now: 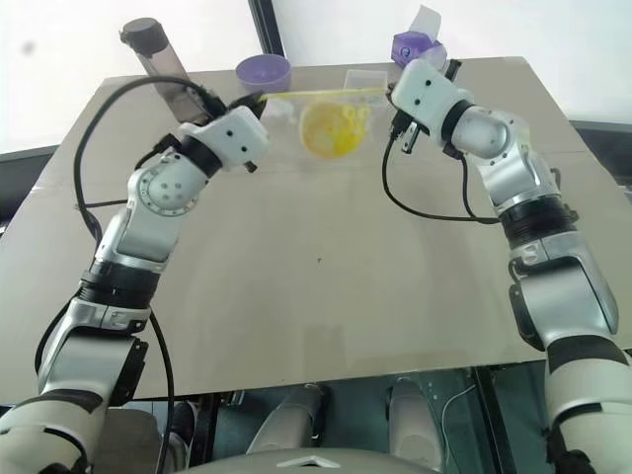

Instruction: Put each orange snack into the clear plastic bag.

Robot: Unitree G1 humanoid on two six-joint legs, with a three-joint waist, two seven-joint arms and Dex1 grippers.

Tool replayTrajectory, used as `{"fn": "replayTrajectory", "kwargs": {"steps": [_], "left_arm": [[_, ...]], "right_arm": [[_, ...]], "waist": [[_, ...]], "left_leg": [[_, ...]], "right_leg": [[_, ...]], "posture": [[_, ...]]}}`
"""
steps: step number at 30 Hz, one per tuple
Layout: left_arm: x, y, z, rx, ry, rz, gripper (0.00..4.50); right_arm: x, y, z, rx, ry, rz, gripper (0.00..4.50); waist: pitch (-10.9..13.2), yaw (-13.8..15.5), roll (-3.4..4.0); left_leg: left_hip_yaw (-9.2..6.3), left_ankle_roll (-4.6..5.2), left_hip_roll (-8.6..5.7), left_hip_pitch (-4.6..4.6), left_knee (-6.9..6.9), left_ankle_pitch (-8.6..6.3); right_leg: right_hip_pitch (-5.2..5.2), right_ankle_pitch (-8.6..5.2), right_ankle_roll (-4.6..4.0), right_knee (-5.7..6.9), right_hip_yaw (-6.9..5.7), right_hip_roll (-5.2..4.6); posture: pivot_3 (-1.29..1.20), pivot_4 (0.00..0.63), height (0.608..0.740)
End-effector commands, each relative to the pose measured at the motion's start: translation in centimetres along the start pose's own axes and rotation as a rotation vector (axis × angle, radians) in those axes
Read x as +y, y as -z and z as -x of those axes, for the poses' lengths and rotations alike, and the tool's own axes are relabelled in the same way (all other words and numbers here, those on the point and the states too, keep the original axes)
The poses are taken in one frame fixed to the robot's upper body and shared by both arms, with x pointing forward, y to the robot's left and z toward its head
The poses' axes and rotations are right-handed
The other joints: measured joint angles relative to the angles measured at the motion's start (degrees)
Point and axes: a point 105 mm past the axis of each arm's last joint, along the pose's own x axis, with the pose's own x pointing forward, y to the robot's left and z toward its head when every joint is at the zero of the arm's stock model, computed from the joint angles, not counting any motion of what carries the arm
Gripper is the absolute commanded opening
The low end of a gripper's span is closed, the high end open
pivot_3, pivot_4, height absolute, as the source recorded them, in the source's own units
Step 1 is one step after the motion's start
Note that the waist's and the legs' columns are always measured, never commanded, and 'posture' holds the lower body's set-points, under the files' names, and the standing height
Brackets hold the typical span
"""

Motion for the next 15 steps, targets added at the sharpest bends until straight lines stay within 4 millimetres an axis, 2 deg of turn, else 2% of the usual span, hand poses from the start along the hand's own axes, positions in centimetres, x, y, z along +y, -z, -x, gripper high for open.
{"fn": "replayTrajectory", "kwargs": {"steps": [1, 3, 6, 10, 11, 12, 13, 15], "left_arm": [[-2.2, 2.1, 3.4, 0.090, 0.107, 0.083, 0.00], [-3.9, 2.0, 4.9, 0.105, 0.174, 0.121, 0.00], [-7.6, 1.3, 7.3, 0.136, 0.306, 0.219, 0.00], [-11.3, 0.1, 9.9, 0.181, 0.405, 0.349, 1.35], [-11.9, 0.0, 10.3, 0.194, 0.417, 0.372, 2.02], [-12.2, -0.1, 10.7, 0.215, 0.407, 0.416, 2.17], [-12.5, -0.2, 11.2, 0.234, 0.396, 0.459, 2.60], [-12.9, -0.4, 12.0, 0.262, 0.378, 0.551, 2.60]], "right_arm": [[2.3, 2.0, 2.7, 0.052, -0.083, -0.094, 0.02], [3.9, 2.0, 3.3, 0.058, -0.120, -0.139, 0.02], [7.5, 2.6, 4.7, 0.106, -0.229, -0.200, 0.02], [11.9, 3.3, 7.4, 0.181, -0.377, -0.268, 1.42], [12.5, 3.6, 7.9, 0.203, -0.393, -0.287, 2.14], [13.0, 3.9, 8.6, 0.226, -0.414, -0.303, 2.34], [13.5, 4.2, 9.3, 0.249, -0.436, -0.327, 2.73], [13.9, 4.6, 10.5, 0.275, -0.447, -0.368, 2.73]], "waist": [[-0.04, -0.36, 0.01], [-0.01, -0.66, 0.03], [0.00, -0.44, 0.04], [-0.01, 0.40, 0.06], [-0.01, 0.53, 0.05], [0.01, 0.93, 0.06], [0.02, 1.07, 0.07], [0.01, 1.27, 0.06]], "left_leg": [[0.01, 0.00, 0.00, 0.01, 0.01, 0.00], [0.02, 0.01, 0.00, -0.11, 0.05, 0.00], [0.06, 0.00, 0.01, -0.58, 0.57, 0.00], [0.18, 0.03, -0.04, -0.12, 0.66, -0.01], [0.19, 0.27, -0.04, 0.15, 0.62, -0.16], [0.22, 0.29, -0.04, 0.28, 0.58, -0.17], [0.25, 0.32, -0.03, 0.57, 0.52, -0.19], [0.30, 0.34, 0.01, 0.78, 0.52, -0.20]], "right_leg": [[0.02, 0.00, 0.00, -0.02, 0.01, 0.00], [-0.12, 0.00, 0.00, 0.05, 0.02, 0.00], [-0.68, 0.00, 0.00, 0.77, 0.14, 0.00], [-0.25, 0.00, 0.00, 0.86, 0.23, 0.04], [0.06, -0.01, 0.00, 0.79, 0.23, 0.04], [0.17, -0.01, 0.00, 0.77, 0.24, 0.04], [0.42, -0.01, 0.00, 0.73, 0.26, 0.05], [0.59, -0.02, 0.01, 0.74, 0.29, 0.06]], "posture": [[0.00, 0.150, 0.740], [0.00, 0.150, 0.740], [0.00, 0.150, 0.740], [0.00, 0.150, 0.740], [0.00, 0.150, 0.740], [0.00, 0.150, 0.740], [0.00, 0.150, 0.740], [0.00, 0.150, 0.740]]}}
